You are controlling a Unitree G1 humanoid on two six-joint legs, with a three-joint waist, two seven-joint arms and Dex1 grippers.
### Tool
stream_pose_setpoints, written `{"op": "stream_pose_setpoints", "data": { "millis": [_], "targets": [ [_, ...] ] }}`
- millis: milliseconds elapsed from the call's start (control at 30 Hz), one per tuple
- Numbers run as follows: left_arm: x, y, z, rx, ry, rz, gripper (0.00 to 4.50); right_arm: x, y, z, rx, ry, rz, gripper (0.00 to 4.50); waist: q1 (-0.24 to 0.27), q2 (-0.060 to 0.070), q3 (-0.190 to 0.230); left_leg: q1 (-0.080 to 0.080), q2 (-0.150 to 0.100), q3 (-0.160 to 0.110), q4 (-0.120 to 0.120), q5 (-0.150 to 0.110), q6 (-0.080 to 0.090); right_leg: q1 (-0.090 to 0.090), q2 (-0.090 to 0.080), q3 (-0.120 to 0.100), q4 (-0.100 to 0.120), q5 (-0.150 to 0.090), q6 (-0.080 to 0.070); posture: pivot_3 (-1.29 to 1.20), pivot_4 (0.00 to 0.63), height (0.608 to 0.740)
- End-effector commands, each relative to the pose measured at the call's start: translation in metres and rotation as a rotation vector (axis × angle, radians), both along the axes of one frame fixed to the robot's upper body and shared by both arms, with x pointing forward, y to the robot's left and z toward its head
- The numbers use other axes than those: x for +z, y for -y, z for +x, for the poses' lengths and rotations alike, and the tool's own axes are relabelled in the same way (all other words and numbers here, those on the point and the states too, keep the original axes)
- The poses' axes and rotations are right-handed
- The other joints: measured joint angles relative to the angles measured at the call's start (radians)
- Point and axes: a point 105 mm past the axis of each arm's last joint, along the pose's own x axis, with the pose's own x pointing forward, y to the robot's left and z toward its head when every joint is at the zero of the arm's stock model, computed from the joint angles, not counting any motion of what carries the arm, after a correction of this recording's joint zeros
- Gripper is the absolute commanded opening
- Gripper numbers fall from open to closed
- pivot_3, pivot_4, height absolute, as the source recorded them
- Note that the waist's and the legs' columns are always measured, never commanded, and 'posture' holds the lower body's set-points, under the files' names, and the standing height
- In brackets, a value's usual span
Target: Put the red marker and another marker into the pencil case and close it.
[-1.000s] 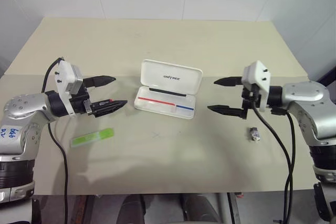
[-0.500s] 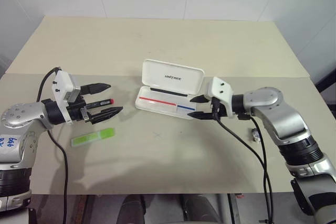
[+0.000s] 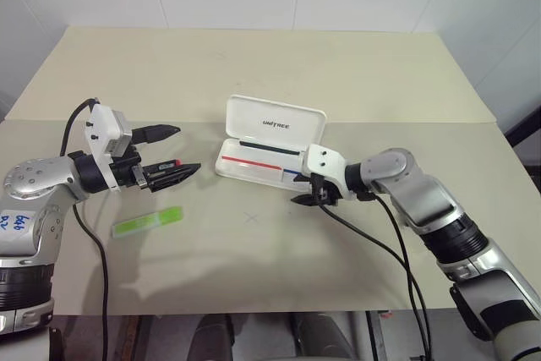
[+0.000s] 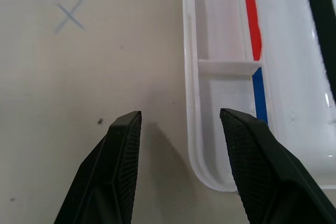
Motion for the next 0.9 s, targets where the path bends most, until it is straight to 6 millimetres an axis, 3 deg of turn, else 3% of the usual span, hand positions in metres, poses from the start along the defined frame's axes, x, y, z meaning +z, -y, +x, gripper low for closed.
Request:
{"op": "stream_pose_setpoints", "data": {
  "millis": [33, 100, 333, 367, 633, 900],
  "targets": [
    [0.017, 0.005, -0.004, -0.012, 0.069, 0.010, 4.50, -0.001, -0.001, 0.008, 0.008, 0.047, -0.041, 2.50, 0.000, 0.000, 0.000, 0.000, 0.000, 0.000, 0.000, 0.000, 0.000, 0.000, 0.000, 0.000, 0.000, 0.000, 0.000, 0.00, 0.150, 0.740],
    [0.017, 0.005, -0.005, -0.011, 0.072, 0.010, 4.50, -0.005, 0.001, 0.011, 0.009, 0.051, -0.061, 2.50, -0.002, 0.000, 0.000, 0.000, 0.000, 0.000, 0.000, 0.000, 0.000, 0.000, 0.000, 0.000, 0.001, 0.000, 0.000, 0.00, 0.150, 0.740],
    [0.018, 0.003, -0.008, -0.006, 0.072, 0.016, 4.50, 0.001, -0.002, 0.011, 0.033, 0.059, -0.054, 0.16, -0.011, 0.000, 0.000, 0.001, 0.000, 0.000, 0.003, 0.001, 0.000, 0.000, 0.000, 0.000, 0.004, 0.000, 0.000, 0.00, 0.150, 0.740],
    [0.018, 0.003, -0.008, -0.008, 0.070, 0.018, 4.50, 0.002, -0.002, 0.011, 0.035, 0.060, -0.054, 0.04, -0.011, -0.001, 0.000, 0.001, 0.000, 0.000, 0.003, 0.001, 0.000, 0.000, 0.000, 0.000, 0.004, 0.000, 0.000, 0.00, 0.150, 0.740],
    [0.002, -0.004, -0.032, -0.098, -0.046, 0.107, 4.50, 0.010, 0.002, -0.001, 0.111, 0.065, -0.009, 0.04, -0.021, -0.001, 0.000, 0.000, 0.000, 0.000, 0.000, 0.001, -0.001, -0.001, 0.000, 0.000, 0.002, -0.001, -0.001, 0.00, 0.150, 0.740],
    [-0.011, -0.018, -0.044, -0.111, -0.083, 0.195, 4.50, 0.011, 0.018, -0.044, 0.348, 0.066, -0.023, 0.04, -0.021, -0.001, 0.000, 0.000, 0.000, 0.000, -0.004, 0.000, -0.001, -0.003, 0.000, 0.000, 0.002, -0.003, -0.002, 0.00, 0.150, 0.740]
  ]
}}
